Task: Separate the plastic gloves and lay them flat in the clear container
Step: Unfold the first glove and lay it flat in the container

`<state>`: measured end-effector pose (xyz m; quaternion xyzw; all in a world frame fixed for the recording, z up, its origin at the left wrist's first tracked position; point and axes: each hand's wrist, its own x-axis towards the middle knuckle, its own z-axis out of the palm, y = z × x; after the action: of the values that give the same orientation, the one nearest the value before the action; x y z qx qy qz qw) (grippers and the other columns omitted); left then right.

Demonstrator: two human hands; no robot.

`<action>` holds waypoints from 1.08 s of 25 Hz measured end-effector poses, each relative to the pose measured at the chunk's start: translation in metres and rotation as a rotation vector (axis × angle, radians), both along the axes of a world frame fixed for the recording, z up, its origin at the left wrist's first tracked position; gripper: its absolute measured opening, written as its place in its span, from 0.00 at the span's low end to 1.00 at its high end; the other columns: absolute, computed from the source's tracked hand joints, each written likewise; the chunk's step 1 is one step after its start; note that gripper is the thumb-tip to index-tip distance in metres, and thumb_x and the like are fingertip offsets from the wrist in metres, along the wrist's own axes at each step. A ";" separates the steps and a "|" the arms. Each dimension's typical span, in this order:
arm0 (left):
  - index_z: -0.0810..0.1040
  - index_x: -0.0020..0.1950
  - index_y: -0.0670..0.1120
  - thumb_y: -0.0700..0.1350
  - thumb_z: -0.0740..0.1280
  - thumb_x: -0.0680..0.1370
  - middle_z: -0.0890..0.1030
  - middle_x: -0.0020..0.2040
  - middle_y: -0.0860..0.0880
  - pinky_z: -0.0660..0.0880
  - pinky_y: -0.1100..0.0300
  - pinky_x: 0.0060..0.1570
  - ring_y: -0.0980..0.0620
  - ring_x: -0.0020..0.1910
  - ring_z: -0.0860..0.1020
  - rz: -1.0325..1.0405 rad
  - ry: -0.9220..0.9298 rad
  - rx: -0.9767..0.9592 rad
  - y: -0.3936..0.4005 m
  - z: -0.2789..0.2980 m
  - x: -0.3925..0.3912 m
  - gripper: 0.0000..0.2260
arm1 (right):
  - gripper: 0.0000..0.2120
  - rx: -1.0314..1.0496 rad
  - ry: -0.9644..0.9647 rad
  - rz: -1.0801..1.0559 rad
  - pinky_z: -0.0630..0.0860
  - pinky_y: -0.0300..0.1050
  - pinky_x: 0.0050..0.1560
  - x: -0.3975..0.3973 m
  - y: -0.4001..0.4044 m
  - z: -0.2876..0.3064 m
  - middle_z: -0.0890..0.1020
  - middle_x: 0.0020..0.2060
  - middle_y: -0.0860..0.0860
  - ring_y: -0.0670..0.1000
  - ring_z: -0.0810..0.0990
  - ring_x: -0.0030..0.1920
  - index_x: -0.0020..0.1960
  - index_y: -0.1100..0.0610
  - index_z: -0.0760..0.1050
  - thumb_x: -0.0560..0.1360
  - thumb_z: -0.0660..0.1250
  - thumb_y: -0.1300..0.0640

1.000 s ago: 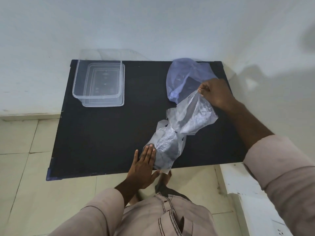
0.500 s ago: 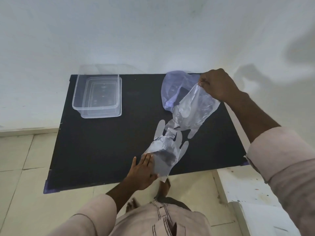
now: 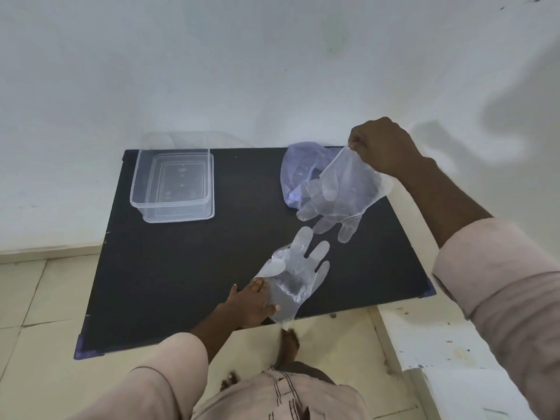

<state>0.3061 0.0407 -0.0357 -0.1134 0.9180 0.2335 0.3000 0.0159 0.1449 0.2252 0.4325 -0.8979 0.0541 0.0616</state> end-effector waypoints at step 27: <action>0.86 0.51 0.43 0.43 0.76 0.72 0.86 0.49 0.44 0.83 0.57 0.40 0.47 0.50 0.84 0.435 0.705 0.758 -0.036 0.234 -0.164 0.09 | 0.06 0.181 -0.315 0.329 0.66 0.26 0.33 0.028 -0.011 0.061 0.76 0.26 0.44 0.38 0.75 0.29 0.38 0.58 0.80 0.72 0.67 0.59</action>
<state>0.1424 0.0046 0.1983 -0.0996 0.7699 0.6274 -0.0603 0.0436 0.1337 0.2863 0.5629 -0.8151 0.0495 -0.1277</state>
